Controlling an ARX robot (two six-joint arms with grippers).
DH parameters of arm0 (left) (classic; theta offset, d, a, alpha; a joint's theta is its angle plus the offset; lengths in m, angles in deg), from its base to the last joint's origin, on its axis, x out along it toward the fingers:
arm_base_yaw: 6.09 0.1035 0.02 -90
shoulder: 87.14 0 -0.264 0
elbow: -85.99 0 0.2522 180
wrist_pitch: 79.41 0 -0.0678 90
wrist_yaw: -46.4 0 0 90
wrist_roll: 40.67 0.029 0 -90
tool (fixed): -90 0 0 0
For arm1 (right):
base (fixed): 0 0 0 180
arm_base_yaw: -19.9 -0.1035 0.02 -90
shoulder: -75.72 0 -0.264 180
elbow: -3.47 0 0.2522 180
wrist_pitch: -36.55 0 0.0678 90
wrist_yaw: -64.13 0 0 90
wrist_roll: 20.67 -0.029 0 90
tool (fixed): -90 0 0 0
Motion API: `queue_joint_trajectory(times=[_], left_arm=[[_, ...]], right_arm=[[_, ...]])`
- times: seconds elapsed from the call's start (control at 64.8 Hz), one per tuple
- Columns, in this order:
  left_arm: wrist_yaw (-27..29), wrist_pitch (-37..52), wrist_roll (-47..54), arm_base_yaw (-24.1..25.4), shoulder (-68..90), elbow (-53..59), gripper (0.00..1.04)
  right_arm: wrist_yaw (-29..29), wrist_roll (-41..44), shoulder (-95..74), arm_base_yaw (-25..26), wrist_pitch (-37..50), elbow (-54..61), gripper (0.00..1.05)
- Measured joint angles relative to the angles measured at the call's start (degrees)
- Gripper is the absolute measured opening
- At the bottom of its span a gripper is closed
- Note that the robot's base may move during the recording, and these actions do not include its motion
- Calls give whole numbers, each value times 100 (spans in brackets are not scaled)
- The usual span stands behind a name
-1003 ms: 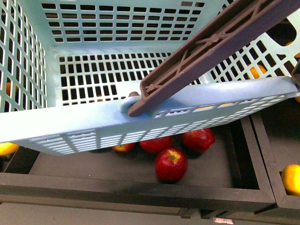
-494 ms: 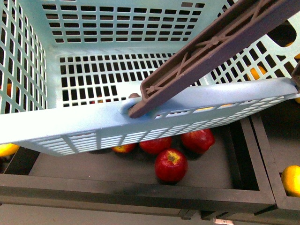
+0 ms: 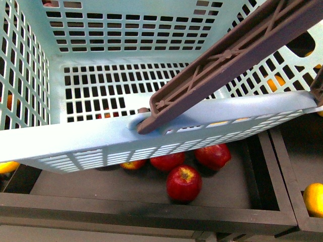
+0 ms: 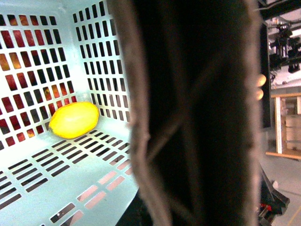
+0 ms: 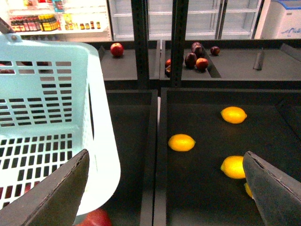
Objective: Pick lemon and mango into basket
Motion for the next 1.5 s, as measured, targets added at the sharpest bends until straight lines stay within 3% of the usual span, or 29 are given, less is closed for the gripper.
queue_joint_trajectory(times=[1.496], left_arm=[[63, 0, -2, 55, 0, -9, 5]], right_arm=[[-24, 0, 9, -2, -9, 22, 96]])
